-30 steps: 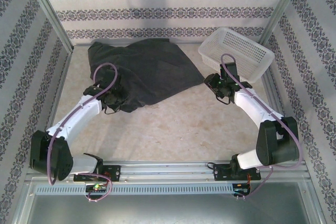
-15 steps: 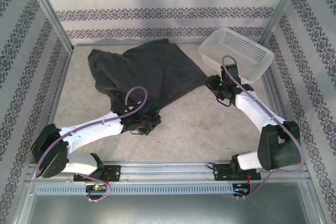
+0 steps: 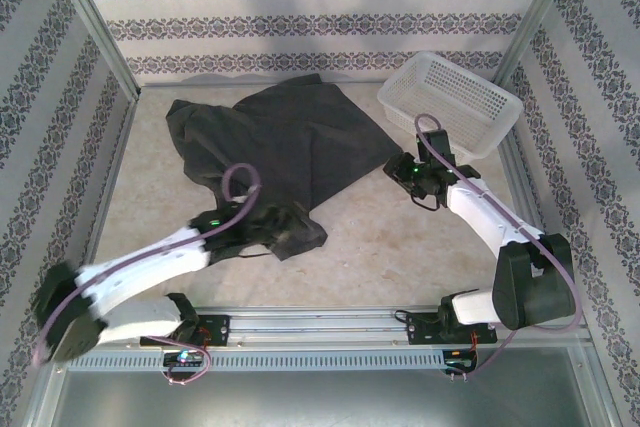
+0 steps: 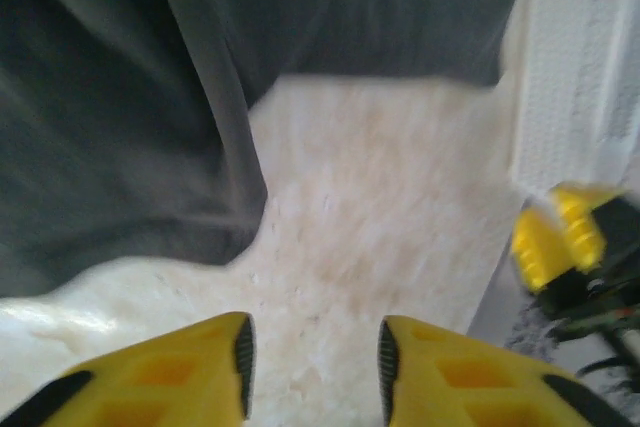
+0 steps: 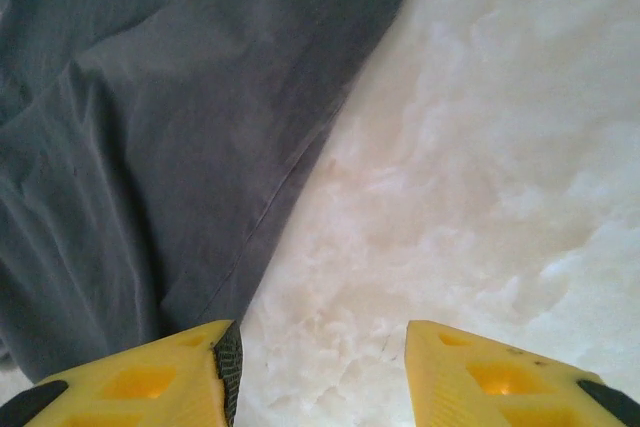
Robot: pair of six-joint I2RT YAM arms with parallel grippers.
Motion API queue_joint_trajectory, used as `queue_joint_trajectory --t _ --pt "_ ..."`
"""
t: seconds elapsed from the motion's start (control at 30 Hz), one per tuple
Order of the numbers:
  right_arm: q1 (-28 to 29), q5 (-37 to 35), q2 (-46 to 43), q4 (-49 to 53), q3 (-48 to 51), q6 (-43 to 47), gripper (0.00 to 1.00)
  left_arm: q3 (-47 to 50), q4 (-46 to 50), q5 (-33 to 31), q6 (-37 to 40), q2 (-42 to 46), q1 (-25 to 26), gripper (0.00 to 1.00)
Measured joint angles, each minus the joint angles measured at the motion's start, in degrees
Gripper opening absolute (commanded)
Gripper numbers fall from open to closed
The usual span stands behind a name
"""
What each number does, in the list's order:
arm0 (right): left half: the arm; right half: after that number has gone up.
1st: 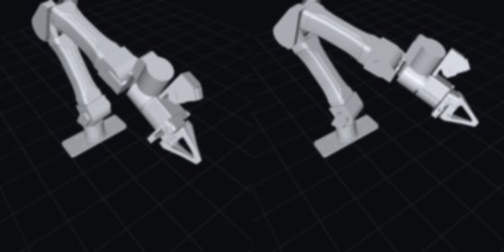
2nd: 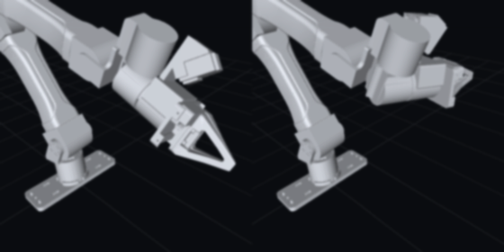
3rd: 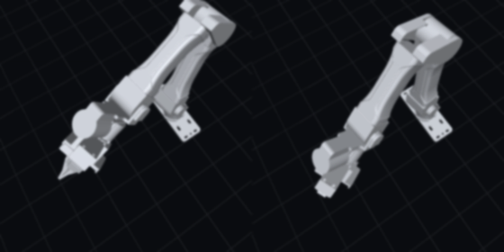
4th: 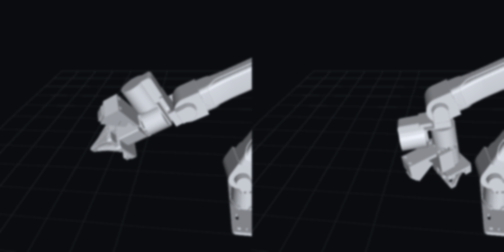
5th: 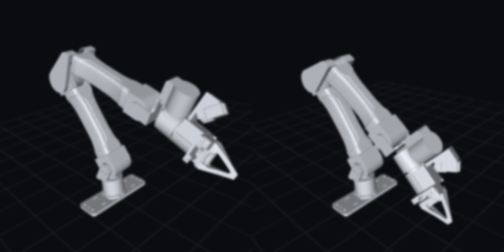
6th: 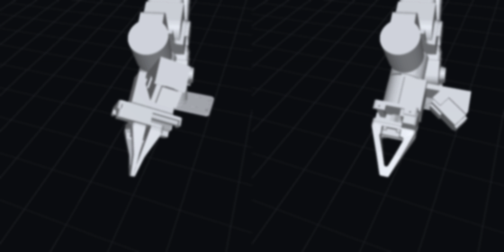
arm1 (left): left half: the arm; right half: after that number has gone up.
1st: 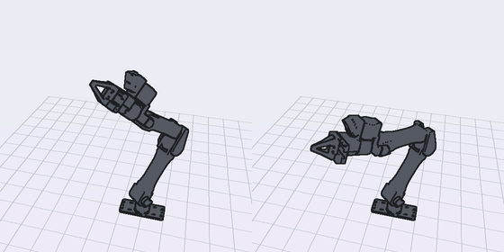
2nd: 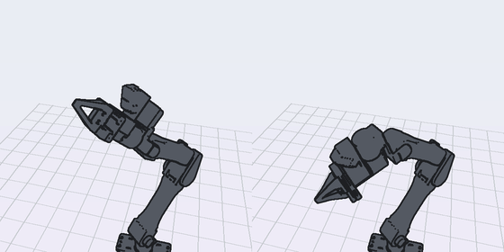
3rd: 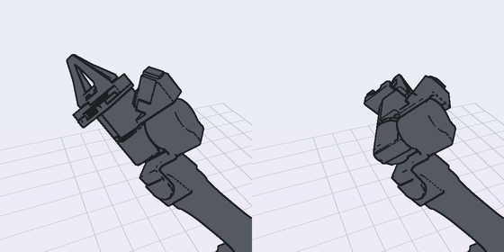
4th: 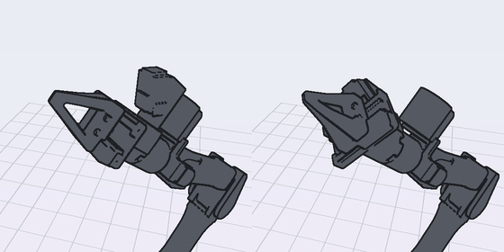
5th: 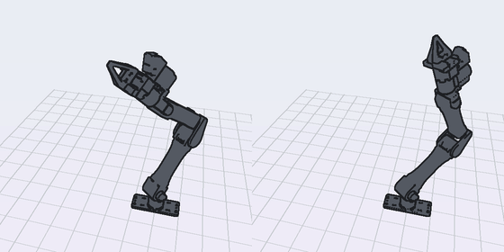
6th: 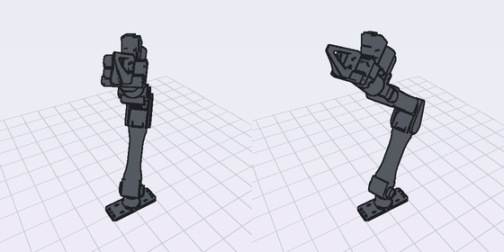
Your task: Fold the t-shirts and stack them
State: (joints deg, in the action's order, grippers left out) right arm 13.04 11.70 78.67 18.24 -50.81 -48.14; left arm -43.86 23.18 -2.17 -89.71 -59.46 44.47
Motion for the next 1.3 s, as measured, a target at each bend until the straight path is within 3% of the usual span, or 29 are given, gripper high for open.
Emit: queue_joint_trajectory --t 0.17,0.27,0.37,0.5,0.63,0.8,1.0,1.13,1.2,1.3 --pt "8.1 2.9 2.6 -2.5 0.1 -0.7 0.50 11.2 2.8 0.9 1.9 14.2 -25.2 0.40" --pt "14.4 4.6 6.6 -3.7 -0.2 -1.9 0.51 16.7 0.9 5.1 2.6 10.3 -35.7 0.41" --pt "20.7 6.1 11.4 -3.6 -2.0 -2.7 0.52 16.9 -2.6 9.1 4.7 -0.2 -41.0 0.45" --pt "25.8 8.2 16.9 -3.0 -5.2 -2.9 0.52 14.2 -9.0 12.9 7.1 -12.2 -44.0 0.46" --pt "29.1 9.2 19.8 -1.2 -6.9 -3.0 0.52 11.0 -14.3 15.3 8.6 -18.9 -46.6 0.47" --pt "33.0 9.0 20.8 2.5 -9.5 -2.5 0.52 1.7 -14.2 15.5 14.1 -23.8 -49.2 0.48" --pt "33.3 8.4 24.1 4.1 -10.8 -2.2 0.50 -8.2 -14.6 18.1 22.0 -33.1 -51.3 0.43" --pt "33.3 7.3 26.6 6.8 -12.3 -0.9 0.41 -9.9 -11.8 20.0 26.4 -37.4 -51.3 0.41" --pt "33.2 6.7 26.8 7.2 -12.9 -0.4 0.31 -9.9 -9.3 20.0 27.8 -37.3 -51.3 0.41" --pt "32.8 6.1 27.4 7.8 -13.1 0.3 0.13 -9.9 -6.2 19.6 29.5 -36.4 -51.3 0.51"
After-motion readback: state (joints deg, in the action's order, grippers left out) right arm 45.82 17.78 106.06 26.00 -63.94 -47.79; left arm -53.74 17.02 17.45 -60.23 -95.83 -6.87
